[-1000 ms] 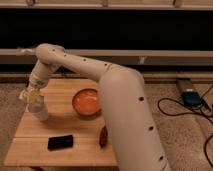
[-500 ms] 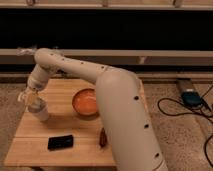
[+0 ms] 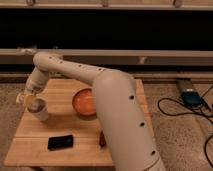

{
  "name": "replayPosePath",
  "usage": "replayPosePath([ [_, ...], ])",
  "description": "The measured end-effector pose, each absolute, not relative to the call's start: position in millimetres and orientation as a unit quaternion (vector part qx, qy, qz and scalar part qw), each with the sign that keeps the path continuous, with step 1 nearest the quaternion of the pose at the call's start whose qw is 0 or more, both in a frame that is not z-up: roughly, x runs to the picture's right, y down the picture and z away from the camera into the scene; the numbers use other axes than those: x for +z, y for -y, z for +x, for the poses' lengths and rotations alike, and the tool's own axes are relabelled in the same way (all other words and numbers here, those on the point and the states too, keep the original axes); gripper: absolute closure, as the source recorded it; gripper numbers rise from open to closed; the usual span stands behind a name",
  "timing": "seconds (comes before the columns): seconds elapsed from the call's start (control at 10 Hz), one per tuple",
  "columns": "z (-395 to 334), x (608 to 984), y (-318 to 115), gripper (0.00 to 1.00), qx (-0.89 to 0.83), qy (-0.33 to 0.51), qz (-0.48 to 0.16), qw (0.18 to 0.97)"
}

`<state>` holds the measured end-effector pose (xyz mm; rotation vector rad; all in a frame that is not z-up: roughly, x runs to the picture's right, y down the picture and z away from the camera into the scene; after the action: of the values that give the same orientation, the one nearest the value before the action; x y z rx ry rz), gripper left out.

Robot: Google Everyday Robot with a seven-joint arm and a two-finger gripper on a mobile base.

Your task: Place the white sponge in the ceramic cup

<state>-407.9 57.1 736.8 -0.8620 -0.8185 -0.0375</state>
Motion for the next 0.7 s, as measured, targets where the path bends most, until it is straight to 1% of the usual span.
replayPosePath([
  [0.7,-403.4,746.1,-60.3,0.20,-0.007,0.380,-0.400,0.834],
])
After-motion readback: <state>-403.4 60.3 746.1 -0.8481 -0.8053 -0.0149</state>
